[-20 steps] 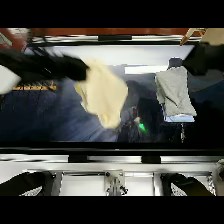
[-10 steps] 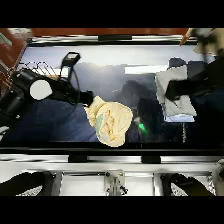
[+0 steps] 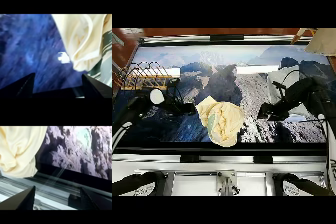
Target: Fold the shirts.
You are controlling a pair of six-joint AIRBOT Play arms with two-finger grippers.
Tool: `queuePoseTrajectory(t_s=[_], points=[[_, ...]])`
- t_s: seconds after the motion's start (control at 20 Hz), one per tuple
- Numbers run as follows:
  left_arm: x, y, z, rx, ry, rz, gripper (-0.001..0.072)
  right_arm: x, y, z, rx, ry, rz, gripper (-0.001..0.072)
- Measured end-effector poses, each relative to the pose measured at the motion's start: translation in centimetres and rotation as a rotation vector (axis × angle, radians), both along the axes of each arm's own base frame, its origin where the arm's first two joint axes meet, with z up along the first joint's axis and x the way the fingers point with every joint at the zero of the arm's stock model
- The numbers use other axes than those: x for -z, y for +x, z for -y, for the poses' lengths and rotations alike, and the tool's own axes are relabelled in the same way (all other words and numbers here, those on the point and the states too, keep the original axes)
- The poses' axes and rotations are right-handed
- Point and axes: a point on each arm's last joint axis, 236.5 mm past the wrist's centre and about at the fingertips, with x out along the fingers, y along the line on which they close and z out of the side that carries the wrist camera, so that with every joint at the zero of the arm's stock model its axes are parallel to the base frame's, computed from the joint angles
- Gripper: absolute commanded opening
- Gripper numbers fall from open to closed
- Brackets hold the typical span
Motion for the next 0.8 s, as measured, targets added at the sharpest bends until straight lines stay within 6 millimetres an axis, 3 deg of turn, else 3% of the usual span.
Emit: queuePoseTrajectory(t_s=[0.2,0.3,0.45,0.5,0.8], points=[[2.9,1.5,3.0,-0.039,-0.143,-0.011,0.0696,2.5,0.6,-0.6,0.03,0.034,-0.05,0.0661],[4.0,2.2,3.7,-0.06,-0.18,-0.016,0.0427,3.5,0.7,-1.0,0.037,0.048,-0.074,0.0661],[4.7,3.3,3.9,-0.069,-0.204,-0.001,0.0118,5.1,0.7,-2.5,0.009,0.054,-0.091,0.0661],[4.5,3.8,4.0,-0.07,-0.211,0.01,0.0052,5.8,0.8,-3.2,-0.008,0.053,-0.087,0.0661],[2.1,5.3,4.9,0.025,-0.225,0.073,0.0036,8.9,2.1,-7.0,-0.015,0.083,-0.061,0.0661]])
